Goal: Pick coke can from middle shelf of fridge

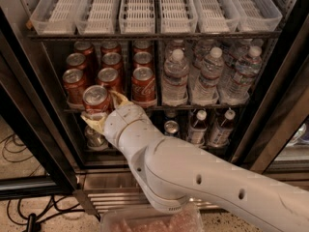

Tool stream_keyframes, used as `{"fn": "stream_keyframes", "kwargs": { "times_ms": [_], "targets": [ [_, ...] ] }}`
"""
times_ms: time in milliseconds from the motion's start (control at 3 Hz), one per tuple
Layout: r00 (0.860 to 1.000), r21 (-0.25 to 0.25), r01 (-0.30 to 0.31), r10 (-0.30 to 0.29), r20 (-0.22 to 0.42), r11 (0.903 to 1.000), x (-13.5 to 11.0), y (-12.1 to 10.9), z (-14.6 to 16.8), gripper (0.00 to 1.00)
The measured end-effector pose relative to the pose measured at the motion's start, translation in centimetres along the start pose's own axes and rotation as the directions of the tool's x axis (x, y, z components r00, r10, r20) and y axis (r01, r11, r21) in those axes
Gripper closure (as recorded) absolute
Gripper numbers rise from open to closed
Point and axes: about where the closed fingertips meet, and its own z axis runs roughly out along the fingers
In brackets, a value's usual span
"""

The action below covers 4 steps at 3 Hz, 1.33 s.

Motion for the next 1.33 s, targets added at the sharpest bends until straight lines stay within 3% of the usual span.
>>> {"fn": "stream_keyframes", "kwargs": {
  "times_ms": [333, 667, 1000, 1333],
  "targets": [
    [1.0, -0.008, -0.013, 0.013, 0.006, 0.9999, 0.2, -0.2, -0.1, 1.0],
    [0.997, -0.027, -0.082, 0.082, 0.003, 0.9963, 1.5, -2.3, -0.9, 1.0],
    [0.992, -0.086, -0.126, 0.126, -0.008, 0.9883, 2.5, -3.7, -1.6, 1.0],
    [0.992, -0.17, -0.123, 0.12, -0.029, 0.9777, 3.1, -3.5, -1.7, 1.0]
  ]
}}
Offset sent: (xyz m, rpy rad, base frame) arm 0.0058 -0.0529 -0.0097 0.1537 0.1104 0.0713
